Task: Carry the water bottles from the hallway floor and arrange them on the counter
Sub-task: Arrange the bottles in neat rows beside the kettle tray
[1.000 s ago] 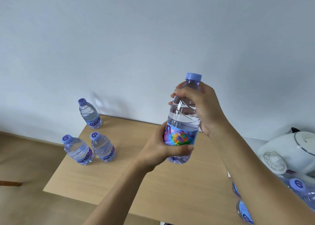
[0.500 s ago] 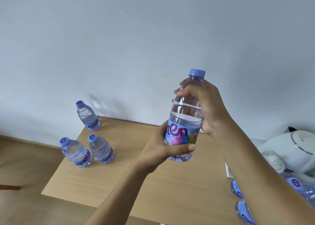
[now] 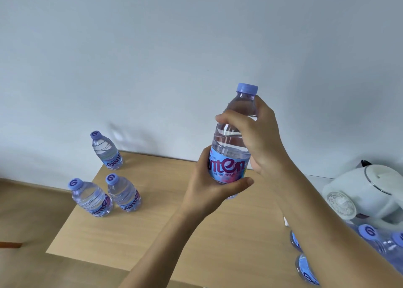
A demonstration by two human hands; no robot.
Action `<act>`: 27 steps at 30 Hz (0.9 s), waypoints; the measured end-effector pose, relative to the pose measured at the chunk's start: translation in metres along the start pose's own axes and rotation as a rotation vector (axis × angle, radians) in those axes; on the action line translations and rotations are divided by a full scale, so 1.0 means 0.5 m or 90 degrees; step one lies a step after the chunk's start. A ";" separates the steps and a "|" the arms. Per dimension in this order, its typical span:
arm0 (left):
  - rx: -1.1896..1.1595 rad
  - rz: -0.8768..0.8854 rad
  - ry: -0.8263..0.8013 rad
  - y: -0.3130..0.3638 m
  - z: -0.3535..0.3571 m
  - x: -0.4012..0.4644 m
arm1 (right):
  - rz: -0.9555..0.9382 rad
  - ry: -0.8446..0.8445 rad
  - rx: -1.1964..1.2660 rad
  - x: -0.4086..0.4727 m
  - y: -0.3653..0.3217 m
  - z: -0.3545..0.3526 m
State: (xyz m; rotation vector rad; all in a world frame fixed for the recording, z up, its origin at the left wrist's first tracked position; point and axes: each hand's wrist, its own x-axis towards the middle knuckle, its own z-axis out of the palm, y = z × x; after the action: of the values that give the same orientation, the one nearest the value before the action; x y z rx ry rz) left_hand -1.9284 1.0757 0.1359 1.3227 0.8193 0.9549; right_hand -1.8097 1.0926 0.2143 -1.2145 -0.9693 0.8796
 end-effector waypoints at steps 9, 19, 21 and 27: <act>-0.014 -0.035 -0.072 0.009 -0.003 0.008 | 0.111 -0.177 0.153 0.030 -0.001 -0.054; 0.012 -0.008 0.029 -0.008 0.032 0.015 | -0.001 0.012 0.020 0.019 0.022 -0.035; -0.002 -0.039 -0.030 -0.008 0.019 0.018 | 0.013 -0.024 0.017 0.025 0.018 -0.042; -0.012 -0.069 -0.088 -0.011 0.008 0.025 | 0.065 -0.120 0.081 0.036 0.019 -0.058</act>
State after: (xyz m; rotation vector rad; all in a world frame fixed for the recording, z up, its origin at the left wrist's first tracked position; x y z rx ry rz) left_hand -1.9190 1.0851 0.1313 1.2997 0.7657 0.7745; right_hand -1.7763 1.1009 0.2049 -1.0941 -0.9912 1.1355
